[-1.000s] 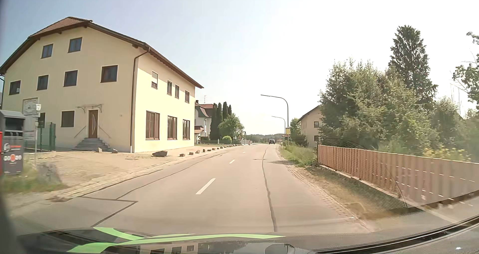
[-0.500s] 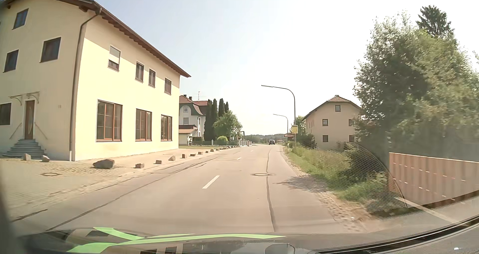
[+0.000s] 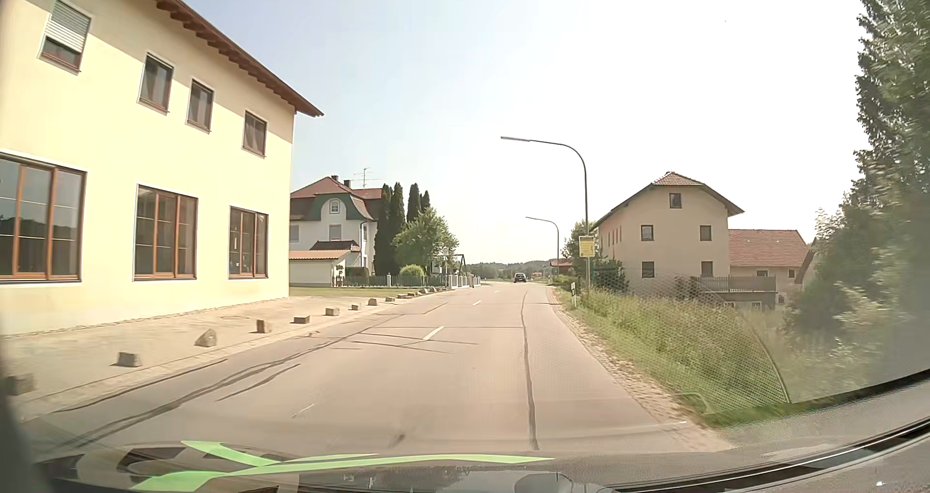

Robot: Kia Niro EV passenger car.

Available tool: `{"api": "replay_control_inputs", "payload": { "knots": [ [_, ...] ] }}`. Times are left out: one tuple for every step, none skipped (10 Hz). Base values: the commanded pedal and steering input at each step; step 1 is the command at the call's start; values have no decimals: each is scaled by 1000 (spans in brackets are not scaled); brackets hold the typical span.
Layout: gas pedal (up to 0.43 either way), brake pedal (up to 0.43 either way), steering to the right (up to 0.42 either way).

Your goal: Follow the waypoints while adhering to traffic rules and regulations

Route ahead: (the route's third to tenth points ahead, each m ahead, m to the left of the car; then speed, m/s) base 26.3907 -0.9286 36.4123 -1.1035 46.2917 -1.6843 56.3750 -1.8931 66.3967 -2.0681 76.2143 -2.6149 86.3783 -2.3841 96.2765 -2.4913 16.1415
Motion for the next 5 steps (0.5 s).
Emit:
{"api": "replay_control_inputs", "payload": {
  "knots": [
    [98,0,-2],
    [98,0,7],
    [98,0,13],
    [98,0,14],
    [98,0,12]
  ]
}}
